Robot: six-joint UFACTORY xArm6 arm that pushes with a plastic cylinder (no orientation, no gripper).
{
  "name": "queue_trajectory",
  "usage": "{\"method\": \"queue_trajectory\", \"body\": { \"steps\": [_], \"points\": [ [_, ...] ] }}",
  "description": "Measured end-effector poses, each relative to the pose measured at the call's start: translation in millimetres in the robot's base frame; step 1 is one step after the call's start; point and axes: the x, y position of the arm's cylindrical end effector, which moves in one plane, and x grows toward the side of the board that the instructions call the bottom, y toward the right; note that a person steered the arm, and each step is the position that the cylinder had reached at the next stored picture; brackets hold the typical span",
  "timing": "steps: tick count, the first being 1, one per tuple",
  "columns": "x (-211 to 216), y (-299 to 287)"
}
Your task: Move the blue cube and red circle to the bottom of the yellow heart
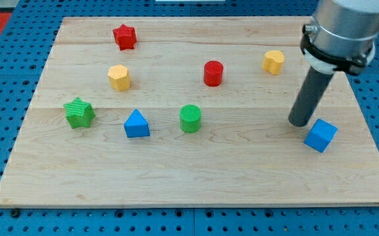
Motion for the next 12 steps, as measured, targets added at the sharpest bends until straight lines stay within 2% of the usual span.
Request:
{"method": "queue_trajectory", "body": {
  "steps": [1, 2, 3, 4, 5, 6, 7, 8, 9, 10, 11, 12],
  "points": [
    [-9.9, 60.5],
    [47.1, 63.4],
    [45.6, -3.6],
    [29.8, 41.4],
    [-17.7, 33.7],
    [-42.1, -47.4],
    [-28.5, -161.9],
    [-30.8, -177.9],
    [-30.8, -182.6],
    [-76.1, -194.4],
    [-108.1, -157.8],
    [-117.4, -127.1]
  ]
}}
